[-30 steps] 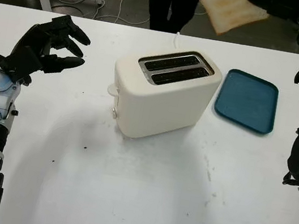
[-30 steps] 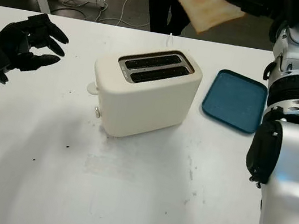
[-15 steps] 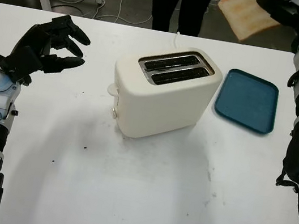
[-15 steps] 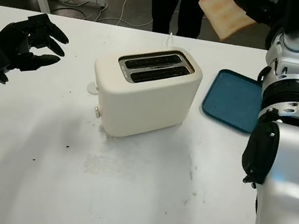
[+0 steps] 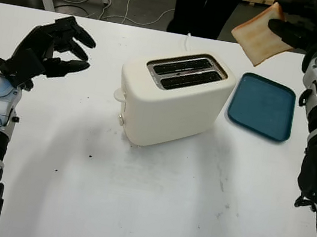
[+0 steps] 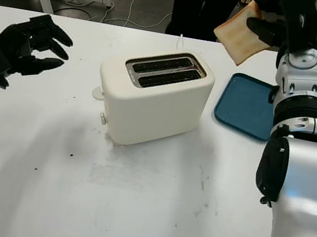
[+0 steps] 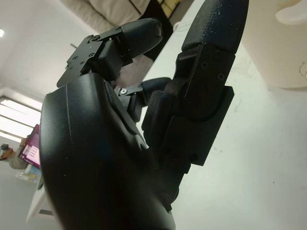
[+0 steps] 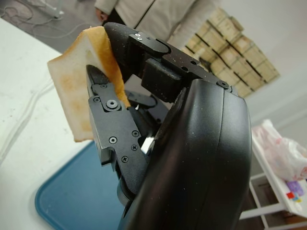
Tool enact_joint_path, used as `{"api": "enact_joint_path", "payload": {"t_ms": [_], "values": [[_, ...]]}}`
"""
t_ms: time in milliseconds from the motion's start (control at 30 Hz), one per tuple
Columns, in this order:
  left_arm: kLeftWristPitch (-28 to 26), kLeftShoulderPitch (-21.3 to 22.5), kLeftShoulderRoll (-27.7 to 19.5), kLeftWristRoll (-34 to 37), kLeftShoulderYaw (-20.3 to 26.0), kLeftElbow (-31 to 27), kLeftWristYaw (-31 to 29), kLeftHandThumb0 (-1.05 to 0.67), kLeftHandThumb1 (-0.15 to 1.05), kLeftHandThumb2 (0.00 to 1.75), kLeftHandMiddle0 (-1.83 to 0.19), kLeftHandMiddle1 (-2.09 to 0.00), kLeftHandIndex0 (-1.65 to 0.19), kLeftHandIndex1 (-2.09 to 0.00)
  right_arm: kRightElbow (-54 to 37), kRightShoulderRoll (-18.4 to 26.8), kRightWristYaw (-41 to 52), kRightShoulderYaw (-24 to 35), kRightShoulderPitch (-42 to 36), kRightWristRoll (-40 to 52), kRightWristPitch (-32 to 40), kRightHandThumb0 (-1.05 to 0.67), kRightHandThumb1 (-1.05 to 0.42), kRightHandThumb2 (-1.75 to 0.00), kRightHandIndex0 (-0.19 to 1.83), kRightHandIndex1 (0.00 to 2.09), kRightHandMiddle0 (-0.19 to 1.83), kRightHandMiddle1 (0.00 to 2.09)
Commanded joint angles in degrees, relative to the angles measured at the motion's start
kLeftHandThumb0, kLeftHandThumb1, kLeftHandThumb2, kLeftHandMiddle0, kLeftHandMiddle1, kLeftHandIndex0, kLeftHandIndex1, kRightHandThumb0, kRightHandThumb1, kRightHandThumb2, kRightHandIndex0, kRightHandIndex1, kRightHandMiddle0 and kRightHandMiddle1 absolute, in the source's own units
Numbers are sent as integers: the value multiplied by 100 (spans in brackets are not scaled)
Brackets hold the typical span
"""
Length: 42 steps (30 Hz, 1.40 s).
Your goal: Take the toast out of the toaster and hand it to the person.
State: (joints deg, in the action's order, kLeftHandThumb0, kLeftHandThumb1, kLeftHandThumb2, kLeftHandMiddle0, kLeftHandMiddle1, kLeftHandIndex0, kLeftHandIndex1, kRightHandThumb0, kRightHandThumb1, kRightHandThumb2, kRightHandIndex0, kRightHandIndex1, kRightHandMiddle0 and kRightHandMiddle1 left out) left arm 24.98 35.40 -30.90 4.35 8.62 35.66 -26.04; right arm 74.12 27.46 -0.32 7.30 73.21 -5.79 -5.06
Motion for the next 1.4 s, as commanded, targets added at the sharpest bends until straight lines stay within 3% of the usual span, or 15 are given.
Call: {"api": "enact_joint_path", "payload": {"t_ms": [0,1367], "values": [[-20,9,20,-4,-10,13,7,-105,91,0,-38,-138,-37,-127,48,-66,-4,83,-68,94,79,-10,-78,-1,94,74,122,4],[-57,1,14,14,-4,-11,-12,-105,92,0,-38,-139,-36,-128,40,-142,107,315,-25,193,87,-7,-75,0,102,67,127,4]]}}
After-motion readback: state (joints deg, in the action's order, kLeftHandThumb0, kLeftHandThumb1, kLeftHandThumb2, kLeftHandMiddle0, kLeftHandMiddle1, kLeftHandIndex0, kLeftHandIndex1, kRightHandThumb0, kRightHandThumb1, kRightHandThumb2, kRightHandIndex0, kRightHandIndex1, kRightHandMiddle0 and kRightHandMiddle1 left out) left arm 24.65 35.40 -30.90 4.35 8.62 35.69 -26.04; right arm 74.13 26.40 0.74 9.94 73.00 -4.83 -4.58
